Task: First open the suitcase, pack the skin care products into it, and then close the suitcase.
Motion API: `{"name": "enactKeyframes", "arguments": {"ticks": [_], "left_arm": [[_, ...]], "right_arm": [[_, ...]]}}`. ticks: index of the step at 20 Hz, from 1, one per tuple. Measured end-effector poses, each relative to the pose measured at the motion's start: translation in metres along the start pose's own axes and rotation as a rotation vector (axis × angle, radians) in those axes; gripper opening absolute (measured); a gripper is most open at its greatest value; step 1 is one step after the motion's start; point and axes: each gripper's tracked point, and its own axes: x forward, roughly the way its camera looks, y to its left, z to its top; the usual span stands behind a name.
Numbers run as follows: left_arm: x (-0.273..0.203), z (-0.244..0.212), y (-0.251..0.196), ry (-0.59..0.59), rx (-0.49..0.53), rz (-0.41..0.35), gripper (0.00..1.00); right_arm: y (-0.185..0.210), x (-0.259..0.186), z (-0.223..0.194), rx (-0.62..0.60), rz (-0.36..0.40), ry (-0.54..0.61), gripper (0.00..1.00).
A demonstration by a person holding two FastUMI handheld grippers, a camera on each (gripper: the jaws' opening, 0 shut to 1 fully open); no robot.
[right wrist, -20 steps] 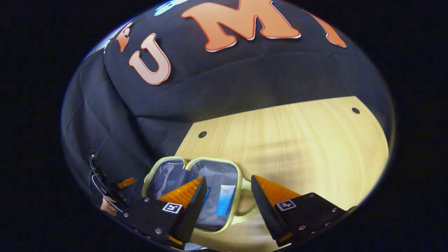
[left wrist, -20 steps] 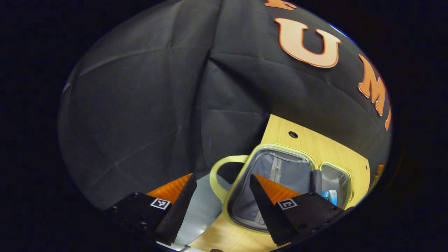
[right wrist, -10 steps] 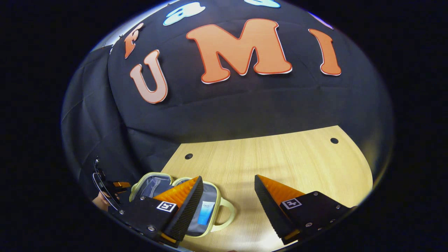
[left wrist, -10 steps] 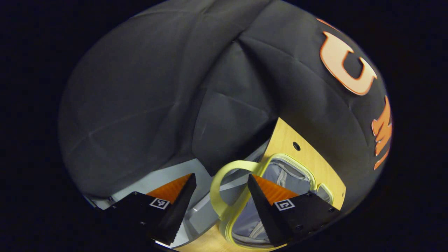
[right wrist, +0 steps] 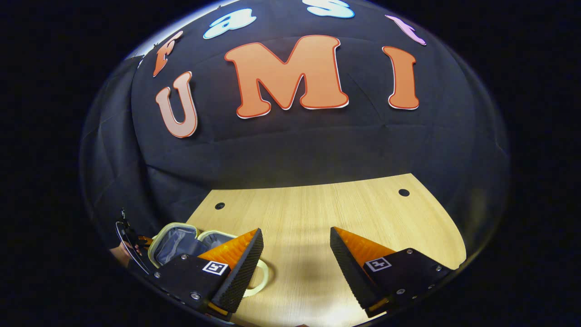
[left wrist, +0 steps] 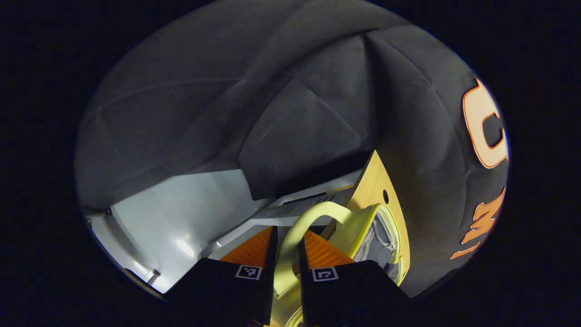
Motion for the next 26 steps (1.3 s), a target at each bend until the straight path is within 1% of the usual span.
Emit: {"name": "enactKeyframes", "arguments": {"ticks": [1, 3, 5, 9, 13, 14, 15, 17, 18, 19, 20, 26], "left_arm": [[-0.024, 0.007, 0.001, -0.015, 0.015, -0.007, 0.27], [-0.024, 0.012, -0.009, -0.034, 0.076, -0.029, 0.14], [-0.041, 0.013, -0.03, -0.068, 0.137, -0.053, 0.13], [-0.089, 0.025, -0.079, -0.144, 0.244, -0.12, 0.13], [-0.134, 0.02, -0.147, -0.204, 0.409, -0.191, 0.13], [-0.135, 0.022, -0.16, -0.24, 0.447, -0.178, 0.13], [-0.147, 0.014, -0.175, -0.235, 0.474, -0.174, 0.01], [-0.165, 0.002, -0.19, -0.253, 0.542, -0.168, 0.01], [-0.175, -0.002, -0.199, -0.263, 0.566, -0.173, 0.03], [-0.183, -0.004, -0.211, -0.276, 0.58, -0.186, 0.01], [-0.193, -0.009, -0.22, -0.284, 0.602, -0.193, 0.01], [-0.222, -0.058, -0.284, -0.324, 0.749, -0.219, 0.01]], "right_arm": [[-0.003, 0.0, -0.002, 0.0, -0.002, 0.002, 0.94], [-0.006, 0.001, -0.004, 0.002, 0.005, 0.004, 0.94], [-0.007, 0.001, -0.003, -0.001, 0.02, -0.001, 0.94], [-0.006, 0.001, 0.007, 0.008, 0.064, -0.03, 0.94], [-0.009, -0.003, 0.016, -0.007, 0.099, -0.067, 0.94], [-0.011, -0.004, 0.016, -0.015, 0.105, -0.071, 0.94], [-0.013, -0.005, 0.016, -0.018, 0.113, -0.075, 0.94], [-0.015, -0.007, 0.014, -0.019, 0.132, -0.079, 0.94], [-0.017, -0.008, 0.014, -0.02, 0.142, -0.081, 0.94], [-0.021, -0.009, 0.012, -0.022, 0.144, -0.082, 0.94], [-0.023, -0.011, 0.013, -0.022, 0.152, -0.087, 0.94], [-0.041, -0.021, 0.009, -0.015, 0.188, -0.102, 0.94]]}}
